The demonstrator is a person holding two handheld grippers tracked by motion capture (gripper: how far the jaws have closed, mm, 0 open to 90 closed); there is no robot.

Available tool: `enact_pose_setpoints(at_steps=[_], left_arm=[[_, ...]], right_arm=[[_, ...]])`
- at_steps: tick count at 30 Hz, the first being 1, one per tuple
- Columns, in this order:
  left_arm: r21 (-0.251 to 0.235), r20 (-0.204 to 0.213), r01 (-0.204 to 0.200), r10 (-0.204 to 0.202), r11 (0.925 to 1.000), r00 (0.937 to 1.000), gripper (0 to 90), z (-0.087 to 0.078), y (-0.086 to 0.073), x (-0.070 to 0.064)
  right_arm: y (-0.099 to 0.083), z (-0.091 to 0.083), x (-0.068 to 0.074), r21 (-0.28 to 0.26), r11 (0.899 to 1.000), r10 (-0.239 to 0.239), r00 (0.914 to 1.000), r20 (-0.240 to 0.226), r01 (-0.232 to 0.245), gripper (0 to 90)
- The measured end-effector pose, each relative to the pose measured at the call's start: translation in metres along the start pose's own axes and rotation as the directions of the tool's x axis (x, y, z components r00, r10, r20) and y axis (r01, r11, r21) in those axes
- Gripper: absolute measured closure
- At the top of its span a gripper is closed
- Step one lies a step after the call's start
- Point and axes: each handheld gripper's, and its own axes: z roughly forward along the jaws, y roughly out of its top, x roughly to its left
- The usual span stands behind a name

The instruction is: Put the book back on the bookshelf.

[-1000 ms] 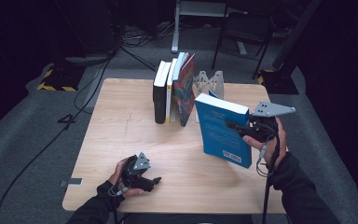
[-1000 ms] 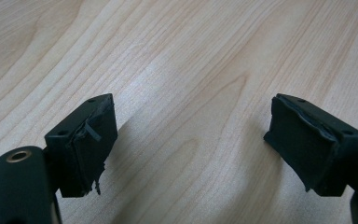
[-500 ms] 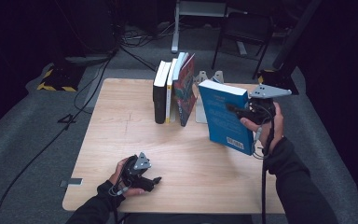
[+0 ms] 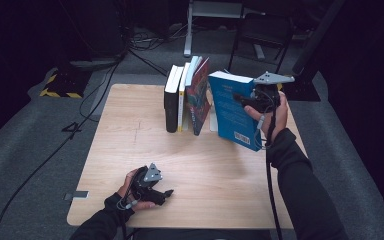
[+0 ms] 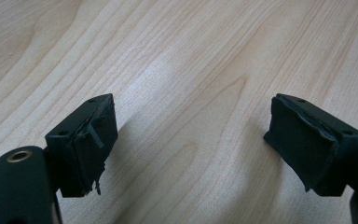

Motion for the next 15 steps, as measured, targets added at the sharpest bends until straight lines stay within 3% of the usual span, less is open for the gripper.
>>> enact_pose_setpoints(at_steps=[11, 15], left_arm=[[-0.002, 0.01, -0.007, 0.007, 1.0, 0.9999, 16.0, 0.002, 0.002, 0.0], [0.0, 0.009, -0.007, 0.007, 1.0, 0.9999, 15.9, 0.002, 0.002, 0.0]], right_arm=[[0.015, 0.029, -0.016, -0.019, 0.998, 0.055, 0.9951, 0.082, -0.054, 60.4], [0.016, 0.033, -0.021, -0.035, 0.995, 0.097, 0.9925, 0.074, -0.094, 60.4]])
